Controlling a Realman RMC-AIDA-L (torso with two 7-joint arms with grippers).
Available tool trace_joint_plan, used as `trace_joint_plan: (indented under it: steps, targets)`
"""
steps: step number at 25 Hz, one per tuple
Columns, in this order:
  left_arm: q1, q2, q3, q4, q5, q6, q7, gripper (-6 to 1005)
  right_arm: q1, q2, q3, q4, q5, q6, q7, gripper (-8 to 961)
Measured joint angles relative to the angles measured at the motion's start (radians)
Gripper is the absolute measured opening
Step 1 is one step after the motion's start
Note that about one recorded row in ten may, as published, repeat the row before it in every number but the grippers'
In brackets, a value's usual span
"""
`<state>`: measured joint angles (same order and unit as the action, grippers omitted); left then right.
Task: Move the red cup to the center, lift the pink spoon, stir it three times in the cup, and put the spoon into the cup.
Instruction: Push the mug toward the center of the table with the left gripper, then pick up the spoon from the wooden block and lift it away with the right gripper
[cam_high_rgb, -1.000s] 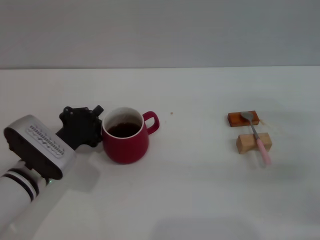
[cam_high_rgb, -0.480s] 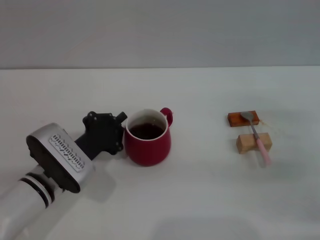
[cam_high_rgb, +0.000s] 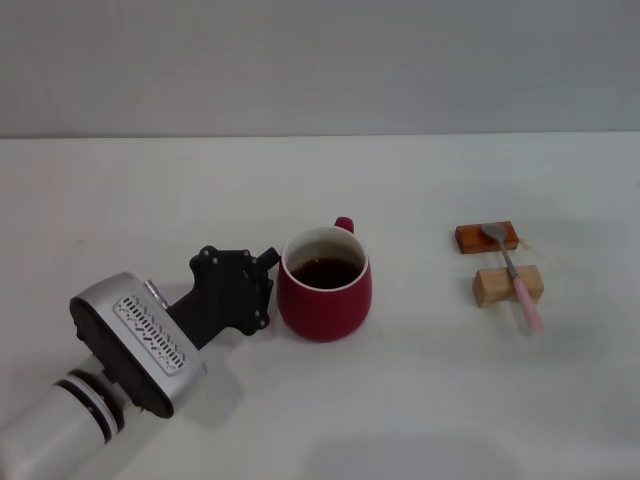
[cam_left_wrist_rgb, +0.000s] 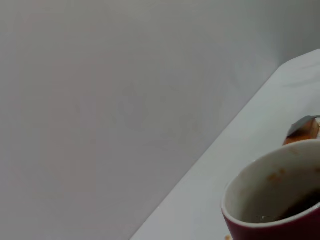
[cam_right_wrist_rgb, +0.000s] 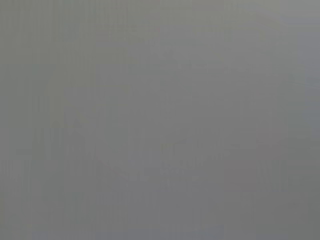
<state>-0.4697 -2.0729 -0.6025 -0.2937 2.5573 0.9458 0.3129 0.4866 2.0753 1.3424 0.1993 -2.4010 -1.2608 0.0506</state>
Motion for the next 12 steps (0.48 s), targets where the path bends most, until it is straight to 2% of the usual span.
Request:
trace_joint_plan:
  steps: [2,3,5,6,7,11,12]
  targets:
    - [0.009,-0.002,0.003,-0.003,-0.005,0.002,0.001,-2,-0.003,0.001,-0.001,0.001,0.000,0.000,0.000,802]
    - [0.016,-0.002,-0.023,-0.006,-0.015,0.009,0.001,-2,-0.006,0.001,-0.001,0.001,0.000,0.000,0.000,801]
    - [0.033,-0.003,-0.094,-0.016,-0.038,0.027,-0.001,-2,-0.011,0.002,-0.003,0.002,-0.001,-0.004,0.000,801]
    - [0.053,-0.003,-0.173,-0.027,-0.058,0.046,-0.005,-2,-0.014,0.003,-0.003,0.002,-0.001,-0.007,0.000,801]
    - [0.059,-0.002,-0.200,-0.031,-0.066,0.053,-0.007,-2,-0.020,0.004,-0.004,0.003,-0.001,-0.009,0.000,801]
    - [0.109,0.000,-0.415,-0.056,-0.140,0.123,-0.054,-2,-0.063,0.008,-0.025,0.041,-0.001,-0.008,0.000,801]
    - [0.109,0.000,-0.415,-0.056,-0.140,0.123,-0.054,-2,-0.082,0.008,-0.043,0.059,-0.001,-0.007,0.000,801]
